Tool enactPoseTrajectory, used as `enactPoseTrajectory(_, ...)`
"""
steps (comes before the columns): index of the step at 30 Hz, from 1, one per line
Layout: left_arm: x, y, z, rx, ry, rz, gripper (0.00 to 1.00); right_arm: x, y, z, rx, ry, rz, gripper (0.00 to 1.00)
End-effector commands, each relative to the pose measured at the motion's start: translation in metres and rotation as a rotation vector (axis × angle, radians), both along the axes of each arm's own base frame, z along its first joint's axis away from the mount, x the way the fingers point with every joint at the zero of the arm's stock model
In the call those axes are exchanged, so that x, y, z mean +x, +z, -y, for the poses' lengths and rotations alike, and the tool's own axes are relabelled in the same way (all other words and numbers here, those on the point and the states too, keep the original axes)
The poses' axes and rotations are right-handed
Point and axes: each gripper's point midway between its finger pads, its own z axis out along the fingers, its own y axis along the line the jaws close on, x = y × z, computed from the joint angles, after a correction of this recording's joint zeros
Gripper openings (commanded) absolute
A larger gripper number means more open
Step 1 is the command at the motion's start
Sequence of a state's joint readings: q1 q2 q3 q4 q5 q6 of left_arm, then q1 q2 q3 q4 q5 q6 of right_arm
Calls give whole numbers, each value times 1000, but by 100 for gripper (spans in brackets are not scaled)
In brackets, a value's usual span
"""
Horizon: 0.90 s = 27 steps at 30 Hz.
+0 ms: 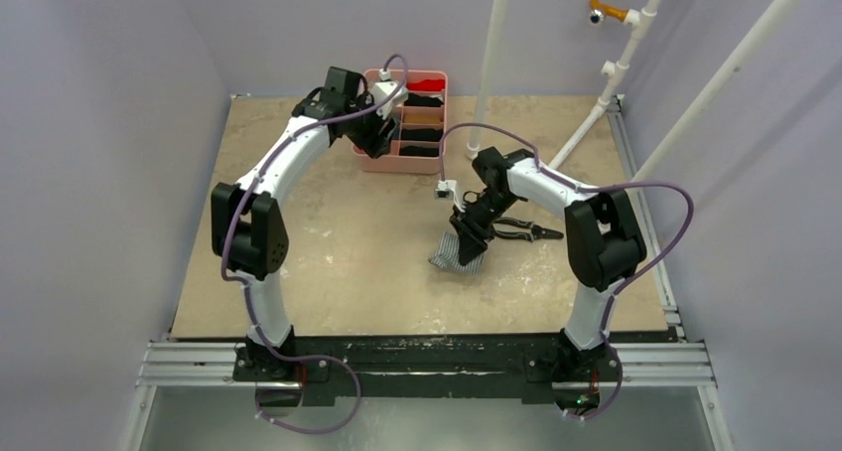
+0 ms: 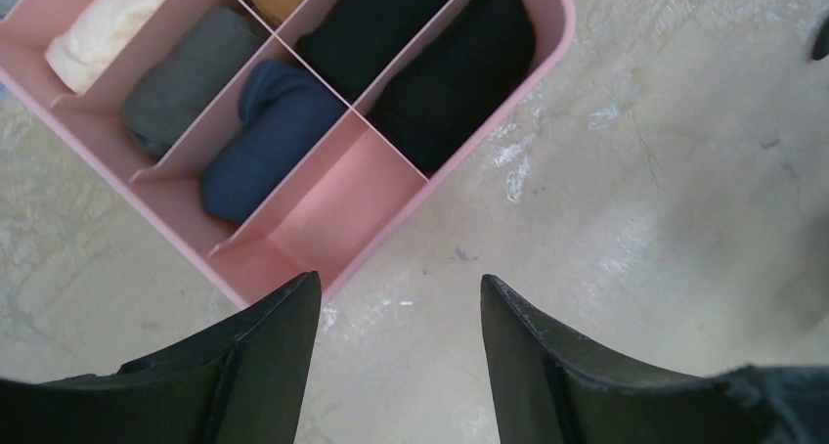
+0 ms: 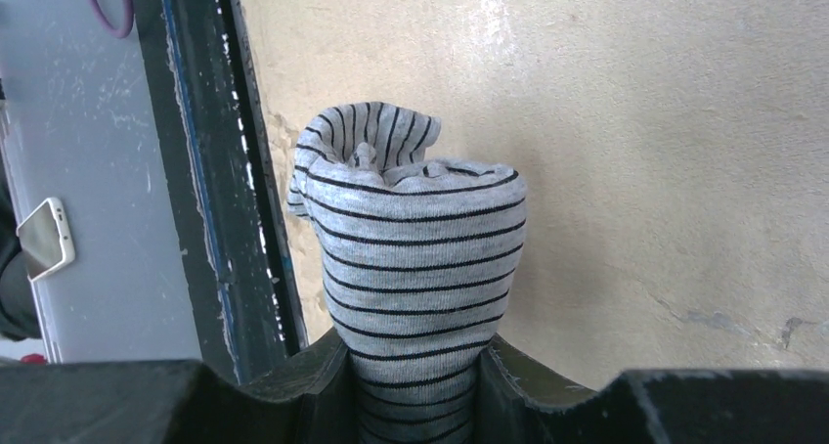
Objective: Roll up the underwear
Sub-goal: Pick up the underwear from the center of the board.
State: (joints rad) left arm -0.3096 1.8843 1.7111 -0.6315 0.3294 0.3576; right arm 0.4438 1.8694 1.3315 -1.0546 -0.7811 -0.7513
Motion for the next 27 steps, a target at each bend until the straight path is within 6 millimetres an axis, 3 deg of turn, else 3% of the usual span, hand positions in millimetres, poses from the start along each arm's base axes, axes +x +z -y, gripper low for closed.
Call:
enactPoseTrajectory(1,15,-1,10,33,-97,3,60,-1,22,-5,66,-21,36,0)
enactPoseTrajectory(15,34,-57,17,202,-256,-29,55,-7,15,-3,69,-27,45,0)
enactPoseTrajectory(22,35,-73,24,208,-271,-52,55,-8,15,-2,72,-27,46,0)
enactPoseTrajectory(24,47,-74,17,275,-272,-1,55,-9,15,-2,72,-26,45,0)
enactPoseTrajectory(27,42,-80,21,293,-302,-15,50,-9,15,-1,73,-27,45,0)
